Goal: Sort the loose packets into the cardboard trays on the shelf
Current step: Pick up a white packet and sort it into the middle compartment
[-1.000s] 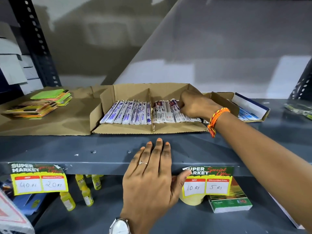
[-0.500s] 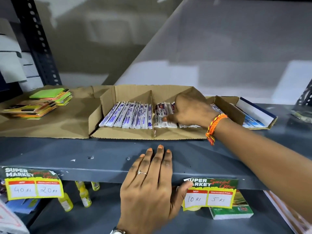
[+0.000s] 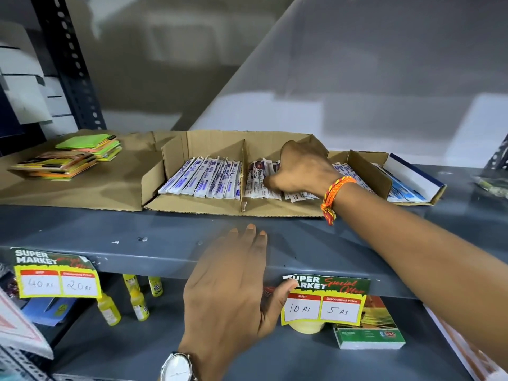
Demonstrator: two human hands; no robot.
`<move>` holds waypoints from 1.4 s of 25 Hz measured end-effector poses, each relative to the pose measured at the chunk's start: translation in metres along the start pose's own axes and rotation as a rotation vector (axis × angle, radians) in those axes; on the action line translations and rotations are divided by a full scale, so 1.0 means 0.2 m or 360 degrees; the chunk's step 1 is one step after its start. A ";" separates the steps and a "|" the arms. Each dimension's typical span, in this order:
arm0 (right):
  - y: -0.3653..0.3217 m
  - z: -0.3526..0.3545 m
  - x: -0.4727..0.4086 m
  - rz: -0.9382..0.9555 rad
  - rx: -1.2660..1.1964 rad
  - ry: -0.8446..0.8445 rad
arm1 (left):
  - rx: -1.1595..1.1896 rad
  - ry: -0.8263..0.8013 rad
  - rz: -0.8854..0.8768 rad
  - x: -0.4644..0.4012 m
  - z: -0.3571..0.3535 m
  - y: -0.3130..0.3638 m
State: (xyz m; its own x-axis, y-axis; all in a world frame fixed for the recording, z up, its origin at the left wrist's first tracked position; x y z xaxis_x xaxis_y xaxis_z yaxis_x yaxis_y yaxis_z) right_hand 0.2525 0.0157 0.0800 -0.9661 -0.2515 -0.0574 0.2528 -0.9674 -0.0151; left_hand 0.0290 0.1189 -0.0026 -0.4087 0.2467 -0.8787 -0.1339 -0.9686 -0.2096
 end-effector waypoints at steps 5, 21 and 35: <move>-0.04 0.21 0.09 -0.0091 -0.0422 0.0453 | -0.0005 -0.0001 0.0004 0.00 0.00 0.00; 0.01 0.19 0.12 -0.0064 -0.0526 0.0428 | -0.0013 0.0000 -0.0008 0.00 0.01 0.00; 0.03 0.20 0.13 -0.0167 -0.1203 0.0323 | 0.0000 -0.0061 0.0018 0.01 -0.01 -0.01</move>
State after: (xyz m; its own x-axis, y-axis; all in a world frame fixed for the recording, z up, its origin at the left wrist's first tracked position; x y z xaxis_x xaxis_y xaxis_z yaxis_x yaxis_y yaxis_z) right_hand 0.2266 0.0022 0.1183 -0.9770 -0.0795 -0.1979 0.1977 -0.6855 -0.7007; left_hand 0.0299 0.1202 -0.0041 -0.4445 0.2369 -0.8639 -0.1289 -0.9713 -0.2000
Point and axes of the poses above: each hand's wrist, its own x-axis away from the middle knuckle, its own z-axis out of the back of the hand, y = z × x, the point moved 4 cm from there along -x, towards the middle knuckle, and after that the axes turned 4 degrees about -z, right-handed, at the moved point
